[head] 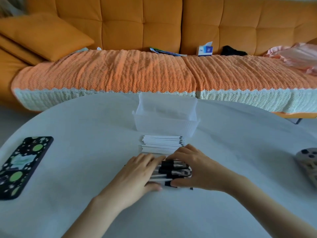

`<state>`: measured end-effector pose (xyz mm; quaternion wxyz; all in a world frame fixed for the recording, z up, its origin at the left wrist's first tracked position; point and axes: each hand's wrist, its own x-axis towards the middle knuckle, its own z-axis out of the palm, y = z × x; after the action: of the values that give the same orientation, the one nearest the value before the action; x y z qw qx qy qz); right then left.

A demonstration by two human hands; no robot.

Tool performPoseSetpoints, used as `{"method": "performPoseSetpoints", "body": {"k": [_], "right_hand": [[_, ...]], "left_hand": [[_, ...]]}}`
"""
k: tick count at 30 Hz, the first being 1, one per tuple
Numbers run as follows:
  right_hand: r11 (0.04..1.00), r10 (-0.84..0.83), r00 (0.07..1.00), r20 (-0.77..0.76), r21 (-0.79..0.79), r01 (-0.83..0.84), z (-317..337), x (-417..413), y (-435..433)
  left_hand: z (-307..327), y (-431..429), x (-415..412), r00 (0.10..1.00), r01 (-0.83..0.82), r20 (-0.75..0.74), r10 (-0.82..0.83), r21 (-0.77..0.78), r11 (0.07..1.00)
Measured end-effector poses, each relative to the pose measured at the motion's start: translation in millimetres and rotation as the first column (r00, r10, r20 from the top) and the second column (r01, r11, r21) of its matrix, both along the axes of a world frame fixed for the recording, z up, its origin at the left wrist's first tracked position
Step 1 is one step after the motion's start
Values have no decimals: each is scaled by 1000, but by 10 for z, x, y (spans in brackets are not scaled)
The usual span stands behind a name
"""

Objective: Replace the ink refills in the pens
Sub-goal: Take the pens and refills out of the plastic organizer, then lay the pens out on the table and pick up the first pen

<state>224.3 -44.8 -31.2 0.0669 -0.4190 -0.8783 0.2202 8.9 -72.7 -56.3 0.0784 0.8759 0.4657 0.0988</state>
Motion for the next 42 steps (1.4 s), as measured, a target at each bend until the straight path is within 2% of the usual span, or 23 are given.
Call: {"method": "performPoseSetpoints", "body": {"k": [2,4,8,11,16,19,28,30,34,39,42], "right_hand": [[1000,-8,1000,-7,26,9,-56,35,-38],[997,-15,999,44,70,11,-127,39,-108],[992,-89,991,97,99,80,-227,25,-240],[986,-140,990,14,94,138,-261,32,-257],[957,-200,935,-294,145,250,-310,88,-288],[932,-193,929,-317,237,274,-349,84,-326],[885,-257,859,-443,250,394,-325,-45,-297],[874,-285,827,-485,222,432,-291,-50,-310],[849,-413,720,-558,49,526,-159,-54,-304],[864,-435,580,-689,-138,484,127,-153,-279],[862,-444,522,-728,-189,470,177,-165,-277]], "left_hand": [[-31,-3,-17,999,-7,37,9,-64,998],[-78,-23,-29,996,-16,90,21,-59,998],[-211,-40,-50,998,-11,69,5,90,996],[-214,-56,-31,990,-17,143,2,104,994],[-242,-94,-28,978,-37,207,15,107,994],[-276,-83,-9,975,-63,218,38,107,992],[-282,-45,57,950,-112,302,72,118,987],[-262,-21,70,938,-131,339,72,155,979],[-81,21,206,902,-165,430,39,259,952],[152,25,377,808,-194,584,79,137,971],[222,51,416,818,-196,570,75,153,969]]}}
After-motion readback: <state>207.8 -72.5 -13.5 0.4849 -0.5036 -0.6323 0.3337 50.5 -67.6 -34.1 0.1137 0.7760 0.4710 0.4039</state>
